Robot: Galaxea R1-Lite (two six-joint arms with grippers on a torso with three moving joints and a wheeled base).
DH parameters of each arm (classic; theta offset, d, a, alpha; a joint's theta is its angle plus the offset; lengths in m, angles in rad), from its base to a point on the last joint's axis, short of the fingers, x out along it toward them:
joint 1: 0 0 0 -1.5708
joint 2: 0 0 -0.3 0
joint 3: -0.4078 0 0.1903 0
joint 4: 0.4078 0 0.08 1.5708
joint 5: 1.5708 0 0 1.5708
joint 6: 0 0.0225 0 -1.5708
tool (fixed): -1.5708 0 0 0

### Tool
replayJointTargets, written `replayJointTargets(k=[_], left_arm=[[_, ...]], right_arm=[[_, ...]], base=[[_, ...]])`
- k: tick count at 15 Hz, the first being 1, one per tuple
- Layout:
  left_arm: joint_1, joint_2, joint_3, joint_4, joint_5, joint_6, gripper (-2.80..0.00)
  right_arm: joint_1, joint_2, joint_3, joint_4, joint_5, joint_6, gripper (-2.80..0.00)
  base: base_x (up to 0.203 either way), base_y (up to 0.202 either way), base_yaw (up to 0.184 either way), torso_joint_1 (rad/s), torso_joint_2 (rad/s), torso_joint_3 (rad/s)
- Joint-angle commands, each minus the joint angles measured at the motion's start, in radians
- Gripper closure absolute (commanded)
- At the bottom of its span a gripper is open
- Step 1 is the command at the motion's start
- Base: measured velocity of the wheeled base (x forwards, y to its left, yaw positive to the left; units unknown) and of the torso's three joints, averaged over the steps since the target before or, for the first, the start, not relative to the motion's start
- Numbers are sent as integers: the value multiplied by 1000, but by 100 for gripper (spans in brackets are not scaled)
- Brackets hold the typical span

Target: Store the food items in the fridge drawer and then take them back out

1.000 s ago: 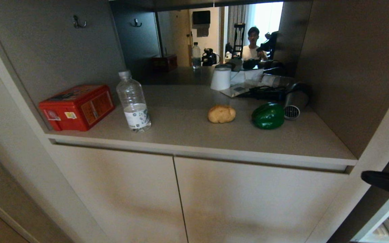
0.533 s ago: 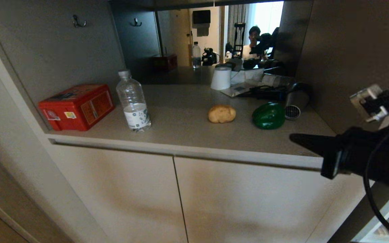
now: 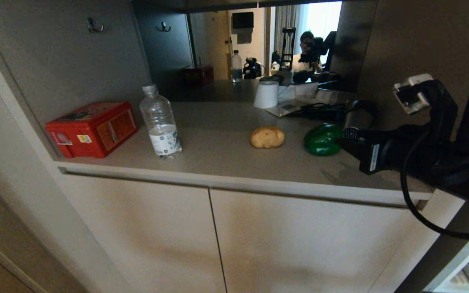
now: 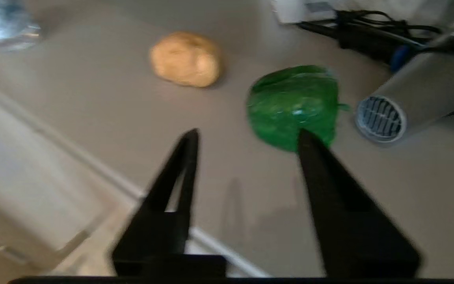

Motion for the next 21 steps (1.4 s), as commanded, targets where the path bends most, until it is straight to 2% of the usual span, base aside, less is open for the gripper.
replayJointTargets(k=[1,8,14,21], left_arm=[[0,-1,11,0,0,0,0],[1,-2,11,0,0,-3,0],[0,-2,11,0,0,-5,0],[2,-2,11,0,0,-4,0]], right_arm=[[2,54,-23,-3,-27,-3,-280],[27,208,-155,-11,-120,-9,-280],[24,273,-206,-13,-217,-12,-280],[3,318,-234,-19,-240,-14,-280]], base=[[0,0,0,0,0,0],[0,0,0,0,0,0],[0,0,0,0,0,0],[0,0,0,0,0,0]])
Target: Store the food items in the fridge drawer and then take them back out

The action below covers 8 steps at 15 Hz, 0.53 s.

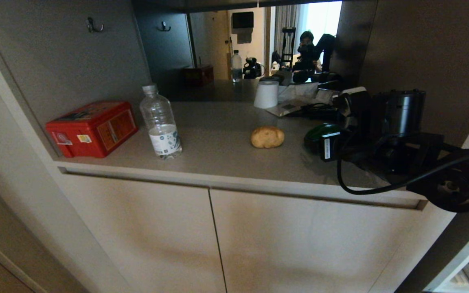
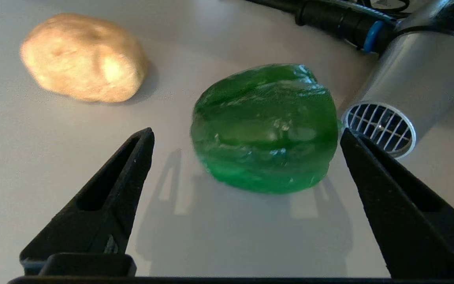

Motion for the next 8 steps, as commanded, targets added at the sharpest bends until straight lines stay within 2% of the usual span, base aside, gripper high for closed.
replayJointTargets(k=[1,8], left_arm=[[0,-2,11,0,0,0,0],[1,-2,11,0,0,0,0]], right_arm=[[-8,26,-18,-11,-1,-1,-280],[-35,78,-45,-18,-1,-1,-280]], base=[[0,0,0,0,0,0],[0,0,0,0,0,0]])
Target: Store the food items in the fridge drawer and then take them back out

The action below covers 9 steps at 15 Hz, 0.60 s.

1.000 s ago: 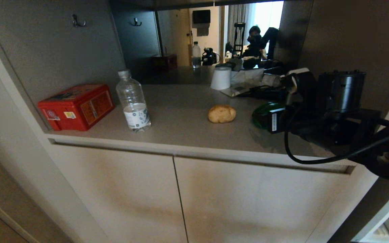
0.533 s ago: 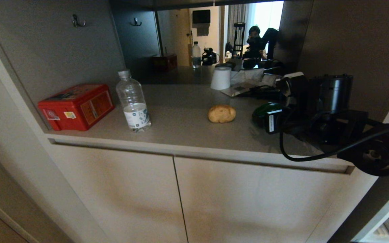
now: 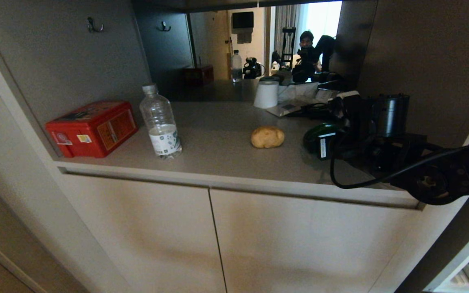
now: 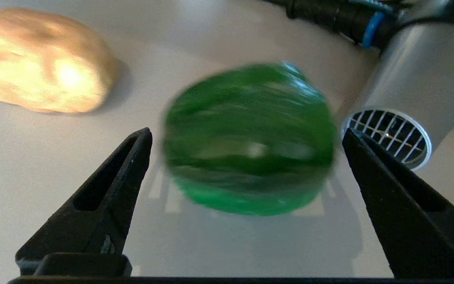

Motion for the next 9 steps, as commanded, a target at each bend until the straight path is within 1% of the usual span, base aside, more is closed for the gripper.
replayJointTargets(k=[1,9], left_arm=[[1,-2,11,0,0,0,0],[1,-2,11,0,0,-3,0]], right_arm=[[-13,9,0,-3,-1,-1,-280],[-24,19,1,-3,-1,-1,-280]], base=[[0,0,0,0,0,0],[0,0,0,0,0,0]])
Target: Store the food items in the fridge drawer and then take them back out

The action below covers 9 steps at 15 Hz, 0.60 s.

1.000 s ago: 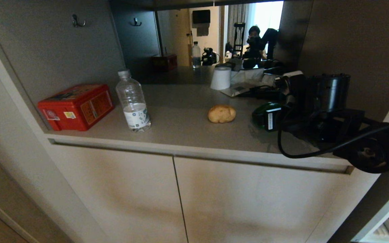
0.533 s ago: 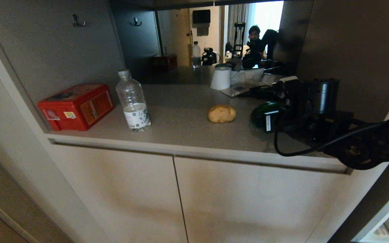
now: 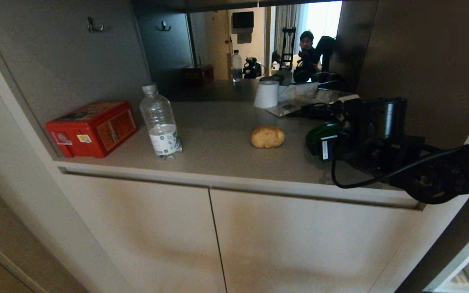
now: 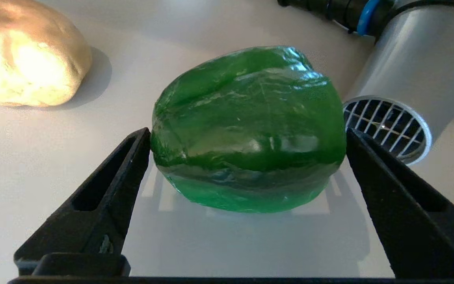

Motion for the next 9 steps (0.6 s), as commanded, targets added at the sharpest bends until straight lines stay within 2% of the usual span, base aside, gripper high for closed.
replayJointTargets(k=[1,9], left_arm=[[0,-2,11,0,0,0,0],[0,-2,11,0,0,0,0]], right_arm=[[0,9,-3,-4,-2,-1,-280],[-1,27,-28,-3,1,-1,-280]], base=[[0,0,0,0,0,0],[0,0,0,0,0,0]])
